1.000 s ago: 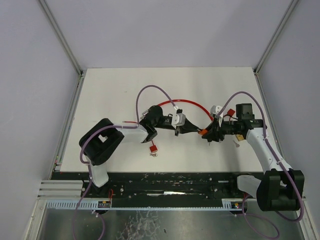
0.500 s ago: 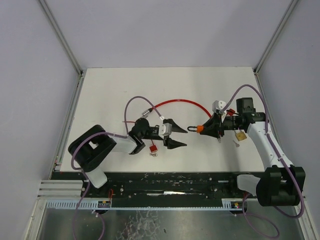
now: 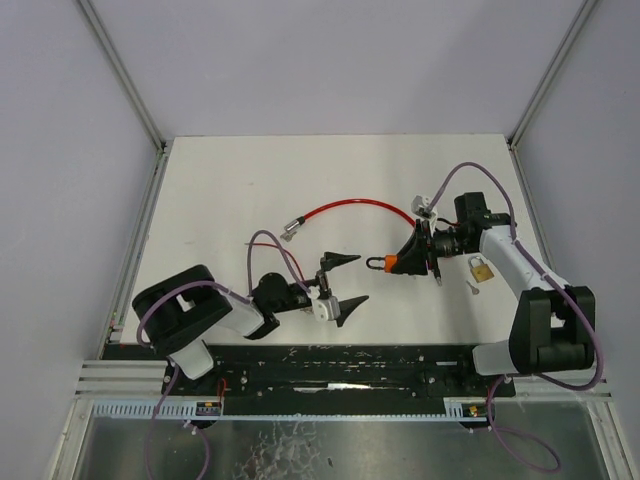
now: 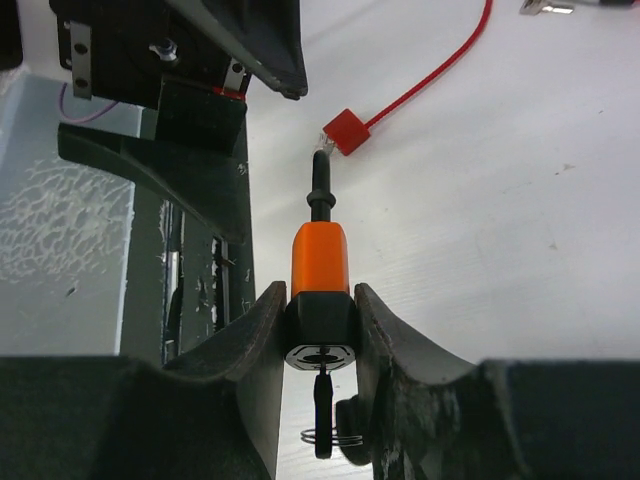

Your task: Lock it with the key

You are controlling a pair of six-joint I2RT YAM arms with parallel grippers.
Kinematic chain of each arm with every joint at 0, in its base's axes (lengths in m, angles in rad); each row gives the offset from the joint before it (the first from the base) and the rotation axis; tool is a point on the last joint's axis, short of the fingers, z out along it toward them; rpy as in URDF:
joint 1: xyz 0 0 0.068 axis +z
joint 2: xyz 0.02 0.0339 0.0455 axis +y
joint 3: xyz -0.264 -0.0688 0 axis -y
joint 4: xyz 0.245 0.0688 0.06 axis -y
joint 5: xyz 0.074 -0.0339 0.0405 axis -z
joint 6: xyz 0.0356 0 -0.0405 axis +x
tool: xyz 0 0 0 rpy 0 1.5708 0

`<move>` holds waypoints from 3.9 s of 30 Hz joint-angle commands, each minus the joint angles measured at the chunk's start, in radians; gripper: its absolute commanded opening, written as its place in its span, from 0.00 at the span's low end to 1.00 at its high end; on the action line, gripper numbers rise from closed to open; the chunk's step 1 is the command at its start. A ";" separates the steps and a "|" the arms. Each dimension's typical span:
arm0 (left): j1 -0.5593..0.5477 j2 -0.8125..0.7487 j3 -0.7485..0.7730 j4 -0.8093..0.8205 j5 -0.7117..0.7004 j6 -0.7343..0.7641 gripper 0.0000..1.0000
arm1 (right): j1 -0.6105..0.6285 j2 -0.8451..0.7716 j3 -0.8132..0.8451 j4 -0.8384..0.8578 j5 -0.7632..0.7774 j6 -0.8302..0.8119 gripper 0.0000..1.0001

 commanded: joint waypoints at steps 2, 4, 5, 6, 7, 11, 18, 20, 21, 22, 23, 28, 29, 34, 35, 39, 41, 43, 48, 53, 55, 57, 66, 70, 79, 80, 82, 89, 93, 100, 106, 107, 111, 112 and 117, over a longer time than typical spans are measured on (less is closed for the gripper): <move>-0.037 0.050 0.038 0.120 -0.104 0.167 0.98 | 0.055 0.058 0.064 0.021 -0.010 0.105 0.00; -0.045 0.070 0.053 0.118 -0.101 0.159 0.98 | 0.072 0.089 0.076 0.011 -0.004 0.114 0.00; -0.050 0.082 0.064 0.118 -0.109 0.155 0.98 | 0.081 0.104 0.081 0.000 -0.004 0.109 0.00; -0.055 0.092 0.072 0.117 -0.118 0.153 0.98 | 0.089 0.116 0.088 -0.012 -0.002 0.101 0.00; -0.057 0.104 0.083 0.117 -0.129 0.153 0.98 | 0.101 0.127 0.091 -0.021 -0.002 0.094 0.00; -0.070 0.138 0.114 0.098 -0.170 0.158 0.94 | 0.117 0.158 0.104 -0.035 -0.006 0.096 0.00; -0.094 0.166 0.160 0.033 -0.238 0.185 0.77 | 0.131 0.194 0.119 -0.058 -0.011 0.095 0.00; -0.097 0.166 0.167 0.011 -0.242 0.189 0.72 | 0.133 0.198 0.118 -0.061 -0.011 0.095 0.00; -0.098 0.165 0.171 0.002 -0.240 0.191 0.69 | 0.135 0.199 0.120 -0.063 -0.012 0.095 0.00; -0.098 0.165 0.174 -0.006 -0.237 0.193 0.67 | 0.136 0.199 0.121 -0.065 -0.014 0.095 0.00; -0.099 0.166 0.176 -0.012 -0.234 0.193 0.66 | 0.136 0.200 0.122 -0.065 -0.014 0.097 0.00; -0.100 0.172 0.183 -0.052 -0.203 0.211 0.65 | 0.137 0.202 0.125 -0.067 -0.017 0.101 0.00; -0.099 0.171 0.187 -0.064 -0.198 0.215 0.65 | 0.137 0.202 0.124 -0.068 -0.017 0.101 0.00; -0.100 0.172 0.202 -0.120 -0.183 0.232 0.65 | 0.137 0.203 0.125 -0.070 -0.017 0.104 0.00; -0.100 0.170 0.204 -0.126 -0.183 0.235 0.64 | 0.137 0.203 0.126 -0.070 -0.016 0.106 0.00; -0.099 0.168 0.210 -0.141 -0.184 0.235 0.58 | 0.136 0.207 0.125 -0.068 -0.014 0.107 0.00; -0.099 0.167 0.215 -0.153 -0.187 0.231 0.53 | 0.136 0.211 0.125 -0.066 -0.013 0.110 0.00; -0.099 0.166 0.218 -0.159 -0.188 0.232 0.52 | 0.137 0.214 0.125 -0.067 -0.013 0.115 0.00; -0.099 0.167 0.219 -0.162 -0.182 0.230 0.49 | 0.144 0.221 0.126 -0.063 -0.005 0.124 0.00; -0.100 0.163 0.229 -0.194 -0.181 0.229 0.20 | 0.147 0.222 0.126 -0.061 0.001 0.130 0.13; -0.099 0.157 0.229 -0.200 -0.174 0.220 0.12 | 0.149 0.219 0.126 -0.061 0.004 0.130 0.20; -0.099 0.147 0.231 -0.222 -0.168 0.207 0.03 | 0.149 0.213 0.127 -0.060 0.013 0.126 0.31; -0.006 0.060 0.252 -0.377 0.030 0.026 0.00 | 0.099 0.117 0.191 -0.153 0.135 0.011 0.73; 0.064 0.034 0.280 -0.445 0.159 -0.103 0.00 | 0.028 0.013 0.198 -0.178 0.164 -0.054 0.78; 0.192 0.150 0.584 -0.773 0.508 -0.612 0.00 | 0.019 -0.370 -0.101 -0.062 0.044 -0.614 1.00; 0.201 0.185 0.616 -0.779 0.523 -0.692 0.00 | 0.019 -0.389 -0.126 -0.038 0.044 -0.657 1.00; 0.214 0.237 0.683 -0.816 0.560 -0.805 0.00 | 0.019 -0.414 -0.159 0.008 0.068 -0.691 1.00; 0.225 0.369 0.879 -1.025 0.673 -0.993 0.00 | 0.021 -0.492 -0.252 0.202 0.195 -0.648 0.94; 0.226 0.393 0.856 -0.798 0.748 -1.220 0.00 | 0.028 -0.489 -0.290 0.275 0.252 -0.623 0.89; 0.224 0.431 0.823 -0.451 0.798 -1.513 0.00 | 0.072 -0.463 -0.327 0.390 0.261 -0.520 0.77; 0.222 0.466 0.822 -0.298 0.819 -1.640 0.00 | 0.083 -0.455 -0.330 0.443 0.233 -0.447 0.66; 0.220 0.470 0.824 -0.291 0.819 -1.648 0.00 | 0.085 -0.452 -0.330 0.445 0.229 -0.447 0.64; 0.216 0.480 0.832 -0.263 0.820 -1.669 0.00 | 0.100 -0.446 -0.340 0.463 0.236 -0.444 0.58; 0.214 0.481 0.833 -0.259 0.821 -1.673 0.00 | 0.104 -0.444 -0.343 0.469 0.238 -0.444 0.57; 0.210 0.485 0.838 -0.242 0.819 -1.686 0.00 | 0.125 -0.439 -0.347 0.483 0.242 -0.437 0.50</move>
